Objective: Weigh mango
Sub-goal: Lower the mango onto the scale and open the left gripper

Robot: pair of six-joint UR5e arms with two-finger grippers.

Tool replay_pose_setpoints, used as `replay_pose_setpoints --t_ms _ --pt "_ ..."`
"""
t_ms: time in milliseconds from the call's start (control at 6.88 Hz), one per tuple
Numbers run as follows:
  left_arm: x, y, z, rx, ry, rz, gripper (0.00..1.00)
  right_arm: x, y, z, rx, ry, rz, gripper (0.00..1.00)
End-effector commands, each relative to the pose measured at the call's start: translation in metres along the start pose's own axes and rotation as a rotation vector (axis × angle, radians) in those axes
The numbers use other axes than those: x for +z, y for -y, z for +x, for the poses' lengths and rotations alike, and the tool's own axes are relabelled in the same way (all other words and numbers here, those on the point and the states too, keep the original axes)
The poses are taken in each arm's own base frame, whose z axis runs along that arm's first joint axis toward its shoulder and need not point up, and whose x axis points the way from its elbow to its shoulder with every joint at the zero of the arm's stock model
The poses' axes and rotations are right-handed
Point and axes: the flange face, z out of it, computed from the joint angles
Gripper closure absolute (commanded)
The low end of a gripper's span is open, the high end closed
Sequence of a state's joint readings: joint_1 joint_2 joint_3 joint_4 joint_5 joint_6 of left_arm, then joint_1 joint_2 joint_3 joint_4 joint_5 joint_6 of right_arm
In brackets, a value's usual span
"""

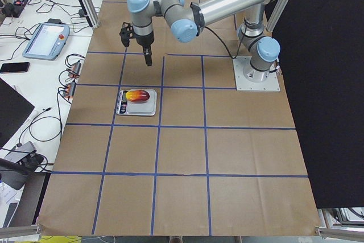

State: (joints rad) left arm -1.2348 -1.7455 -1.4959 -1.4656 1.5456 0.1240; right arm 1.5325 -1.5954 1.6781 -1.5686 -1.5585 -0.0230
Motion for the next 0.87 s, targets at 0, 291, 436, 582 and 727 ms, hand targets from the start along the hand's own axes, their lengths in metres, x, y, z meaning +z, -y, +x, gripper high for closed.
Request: replay_pose_setpoints --t_ms 0,291,436,582,727 --pt "-0.027 -0.065 0.117 -0.02 -0.006 0.032 0.0 0.0 0.0 0.0 0.0 0.0 0.0 0.0" --pt "-0.012 -0.103 0.167 0.031 0.006 0.004 0.0 0.0 0.0 0.0 0.0 0.0 0.0 0.0" --pt "-0.01 -0.108 0.169 0.037 0.004 0.006 0.0 0.0 0.0 0.0 0.0 0.0 0.0 0.0" --pt "-0.015 -0.111 0.168 0.045 0.004 0.014 0.0 0.0 0.0 0.0 0.0 0.0 0.0 0.0" --pt "-0.016 -0.112 0.168 0.048 0.004 0.015 0.0 0.0 0.0 0.0 0.0 0.0 -0.001 0.0"
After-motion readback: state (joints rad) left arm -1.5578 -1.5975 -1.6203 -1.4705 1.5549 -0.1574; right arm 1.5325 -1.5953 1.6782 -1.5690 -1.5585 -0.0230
